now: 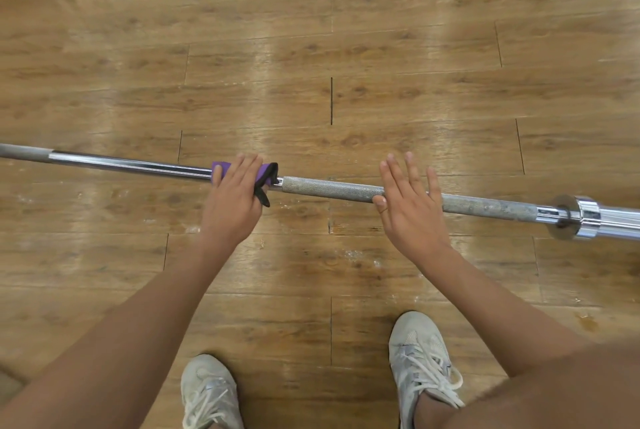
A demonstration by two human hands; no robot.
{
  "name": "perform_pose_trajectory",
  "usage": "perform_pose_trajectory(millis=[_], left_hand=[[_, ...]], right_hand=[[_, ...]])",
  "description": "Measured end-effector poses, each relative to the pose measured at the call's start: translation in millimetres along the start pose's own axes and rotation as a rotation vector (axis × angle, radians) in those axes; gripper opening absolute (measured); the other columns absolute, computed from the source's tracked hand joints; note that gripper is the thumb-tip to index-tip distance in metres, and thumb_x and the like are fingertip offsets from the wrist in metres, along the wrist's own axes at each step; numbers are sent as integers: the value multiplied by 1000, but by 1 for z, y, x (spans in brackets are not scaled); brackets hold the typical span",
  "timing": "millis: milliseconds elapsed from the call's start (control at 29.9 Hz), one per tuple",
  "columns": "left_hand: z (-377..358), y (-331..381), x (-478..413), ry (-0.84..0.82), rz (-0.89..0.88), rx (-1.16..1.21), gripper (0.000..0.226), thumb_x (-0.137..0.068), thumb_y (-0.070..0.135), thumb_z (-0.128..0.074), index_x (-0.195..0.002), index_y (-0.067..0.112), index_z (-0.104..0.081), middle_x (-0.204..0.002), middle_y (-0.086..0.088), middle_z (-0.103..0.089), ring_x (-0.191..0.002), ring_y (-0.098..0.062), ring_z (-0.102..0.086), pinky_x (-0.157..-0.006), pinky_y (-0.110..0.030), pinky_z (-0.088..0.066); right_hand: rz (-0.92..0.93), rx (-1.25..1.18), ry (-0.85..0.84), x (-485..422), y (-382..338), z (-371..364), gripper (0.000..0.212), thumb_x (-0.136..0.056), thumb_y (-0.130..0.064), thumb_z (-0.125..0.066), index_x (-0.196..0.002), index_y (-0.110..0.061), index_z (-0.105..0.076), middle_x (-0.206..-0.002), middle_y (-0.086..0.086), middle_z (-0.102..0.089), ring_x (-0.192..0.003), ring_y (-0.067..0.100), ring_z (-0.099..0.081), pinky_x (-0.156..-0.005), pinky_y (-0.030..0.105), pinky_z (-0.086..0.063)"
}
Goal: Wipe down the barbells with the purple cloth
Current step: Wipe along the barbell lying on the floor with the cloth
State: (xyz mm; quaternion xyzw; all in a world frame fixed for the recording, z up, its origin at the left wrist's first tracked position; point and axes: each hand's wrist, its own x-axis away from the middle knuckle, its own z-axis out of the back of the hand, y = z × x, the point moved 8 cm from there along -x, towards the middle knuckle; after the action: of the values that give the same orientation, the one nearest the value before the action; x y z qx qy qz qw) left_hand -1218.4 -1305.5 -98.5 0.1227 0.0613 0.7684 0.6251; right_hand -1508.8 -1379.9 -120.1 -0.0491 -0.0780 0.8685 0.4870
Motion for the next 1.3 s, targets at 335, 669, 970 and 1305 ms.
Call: perform_pose_trajectory(millis=[335,669,970,1305], left_hand=[[-13,15,21,101,125,82,74,-96,0,-45,-161,13,-14,-169,1,-4,-156,-19,5,-123,-51,-1],[-8,15,-7,51,92,184,69,-93,-2,-44,-159,12,-26,-168,0,-16,-156,-19,0,-122,-54,5],[-6,10,-23,56,59,133,55,-97,9,-44,-151,6,-40,-163,-8,-31,-155,-28,-14,-120,-59,-3],[-10,19,-9,60,91,184,56,-101,9,-44,-156,10,-32,-167,-3,-20,-156,-21,-4,-121,-54,7]], right_hand=[[-40,-59,-47,-7,3,1,59,-107,-40,-22,-160,-13,-25,-168,1,-17,-156,23,2,-125,49,1],[-62,-74,-81,-15,4,1,62,-106,-42,-17,-159,-12,-24,-168,2,-17,-156,25,3,-125,54,-7],[-59,-72,-74,-13,4,0,62,-107,-43,-15,-160,-12,-24,-168,2,-17,-157,24,3,-125,53,-6],[-56,-55,-11,-2,0,1,59,-108,-41,-18,-159,-12,-26,-167,2,-21,-157,25,-1,-126,51,-6]])
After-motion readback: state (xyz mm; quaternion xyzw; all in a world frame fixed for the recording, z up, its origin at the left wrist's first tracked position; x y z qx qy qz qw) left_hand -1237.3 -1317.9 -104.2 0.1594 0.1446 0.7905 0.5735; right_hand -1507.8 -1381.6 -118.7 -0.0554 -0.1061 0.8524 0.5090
